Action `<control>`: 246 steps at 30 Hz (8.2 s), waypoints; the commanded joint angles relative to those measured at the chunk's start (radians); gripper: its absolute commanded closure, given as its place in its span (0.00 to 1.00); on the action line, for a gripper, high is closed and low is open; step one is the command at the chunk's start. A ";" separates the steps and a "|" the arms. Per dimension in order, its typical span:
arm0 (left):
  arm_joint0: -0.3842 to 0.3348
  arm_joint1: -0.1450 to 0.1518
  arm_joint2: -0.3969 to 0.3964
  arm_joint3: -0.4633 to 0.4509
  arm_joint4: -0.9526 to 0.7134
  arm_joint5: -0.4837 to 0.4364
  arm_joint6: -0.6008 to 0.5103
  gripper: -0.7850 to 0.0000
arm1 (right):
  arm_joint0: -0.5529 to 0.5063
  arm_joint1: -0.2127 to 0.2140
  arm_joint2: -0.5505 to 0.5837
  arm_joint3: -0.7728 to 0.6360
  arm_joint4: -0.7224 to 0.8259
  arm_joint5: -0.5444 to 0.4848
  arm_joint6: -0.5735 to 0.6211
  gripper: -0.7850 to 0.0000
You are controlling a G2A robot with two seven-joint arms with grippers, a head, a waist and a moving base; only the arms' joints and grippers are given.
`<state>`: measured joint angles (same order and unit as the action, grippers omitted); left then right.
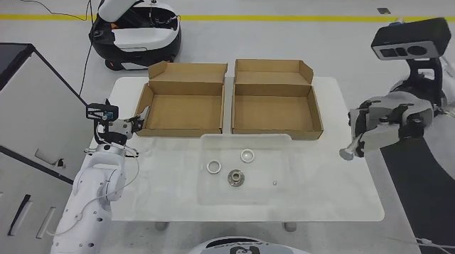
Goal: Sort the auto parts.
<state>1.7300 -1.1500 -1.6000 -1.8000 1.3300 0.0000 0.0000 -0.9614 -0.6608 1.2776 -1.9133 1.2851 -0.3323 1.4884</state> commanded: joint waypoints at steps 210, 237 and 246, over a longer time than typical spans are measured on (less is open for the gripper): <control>0.000 0.000 0.000 0.000 0.000 0.000 0.000 0.00 | -0.134 -0.374 0.026 0.079 -0.063 0.524 -0.244 1.00; 0.000 0.000 0.000 0.000 0.000 0.000 0.000 0.00 | 0.019 -0.259 0.106 0.052 -1.114 0.909 -0.334 1.00; 0.000 0.000 0.000 0.000 0.000 0.000 0.000 0.00 | 0.308 -0.275 -0.151 0.235 -1.270 0.892 -0.228 1.00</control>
<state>1.7300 -1.1500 -1.6000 -1.8000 1.3300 0.0000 0.0000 -0.6897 -0.9331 1.1625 -1.7074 0.0244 0.5679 1.2535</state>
